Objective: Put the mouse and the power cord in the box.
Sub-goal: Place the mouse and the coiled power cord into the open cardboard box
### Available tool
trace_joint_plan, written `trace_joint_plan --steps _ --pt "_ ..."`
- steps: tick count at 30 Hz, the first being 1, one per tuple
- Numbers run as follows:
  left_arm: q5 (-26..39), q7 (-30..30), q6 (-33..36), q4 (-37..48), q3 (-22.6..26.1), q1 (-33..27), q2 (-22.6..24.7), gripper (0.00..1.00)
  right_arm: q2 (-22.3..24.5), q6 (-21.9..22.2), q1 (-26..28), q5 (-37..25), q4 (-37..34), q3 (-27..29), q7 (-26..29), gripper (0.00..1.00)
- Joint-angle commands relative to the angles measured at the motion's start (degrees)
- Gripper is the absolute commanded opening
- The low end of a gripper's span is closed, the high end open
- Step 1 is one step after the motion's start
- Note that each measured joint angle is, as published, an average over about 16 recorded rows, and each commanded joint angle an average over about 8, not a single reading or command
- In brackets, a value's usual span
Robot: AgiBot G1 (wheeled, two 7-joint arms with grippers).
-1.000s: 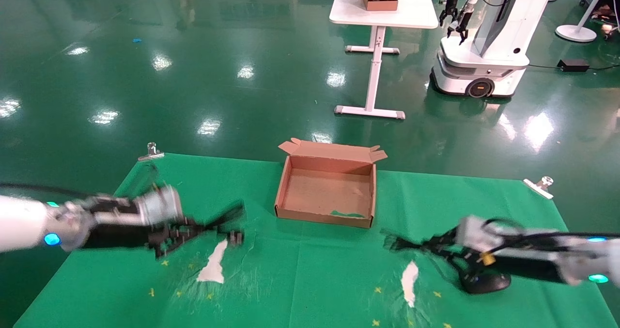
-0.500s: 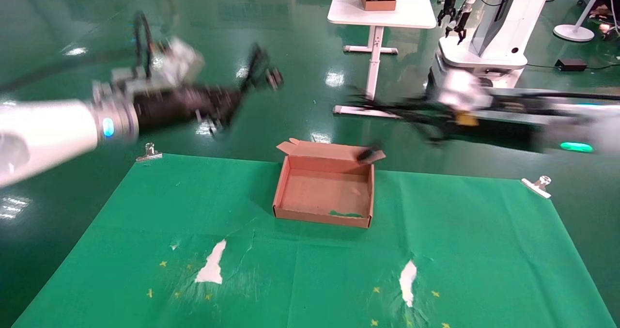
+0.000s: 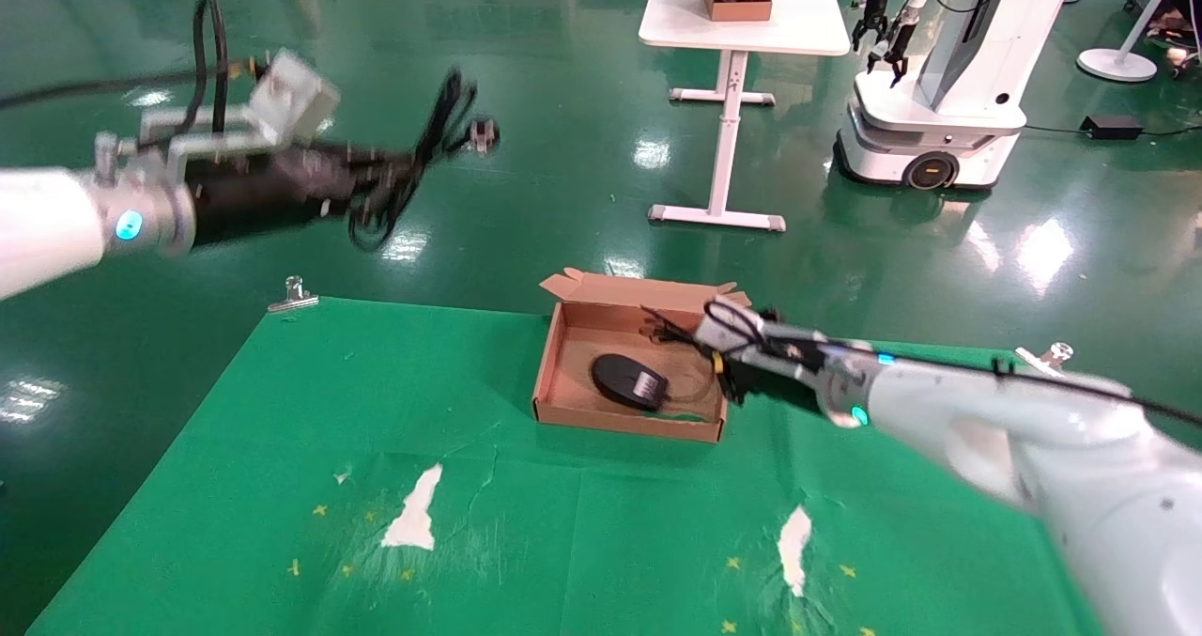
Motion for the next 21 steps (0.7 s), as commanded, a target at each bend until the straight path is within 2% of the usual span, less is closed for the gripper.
trace_joint_plan --steps 1,4,5,13,21 --pt "0.8 0.3 2.6 0.2 0.6 0.2 -1.3 0.0 -0.5 0.5 -1.7 -0.4 0.2 -0.4 0.1 0.61" --pt "2.2 1.5 4.1 -0.1 1.5 0.6 -1.7 0.0 -0.4 -1.1 -2.0 -0.7 1.0 -0.8 0.7 0.96" --pt "2.6 2.0 4.3 -0.3 1.8 0.8 -1.6 0.0 -0.4 -1.4 -2.0 -0.8 1.3 -0.9 0.8 1.0" --pt "5.4 5.6 2.6 -2.1 3.8 1.6 1.3 0.0 0.1 -2.6 -2.0 0.6 2.5 -0.5 0.5 1.0" --pt "6.8 8.6 -3.0 -2.3 4.8 5.2 8.8 0.0 3.4 0.7 0.9 3.6 1.4 1.6 -2.1 1.0"
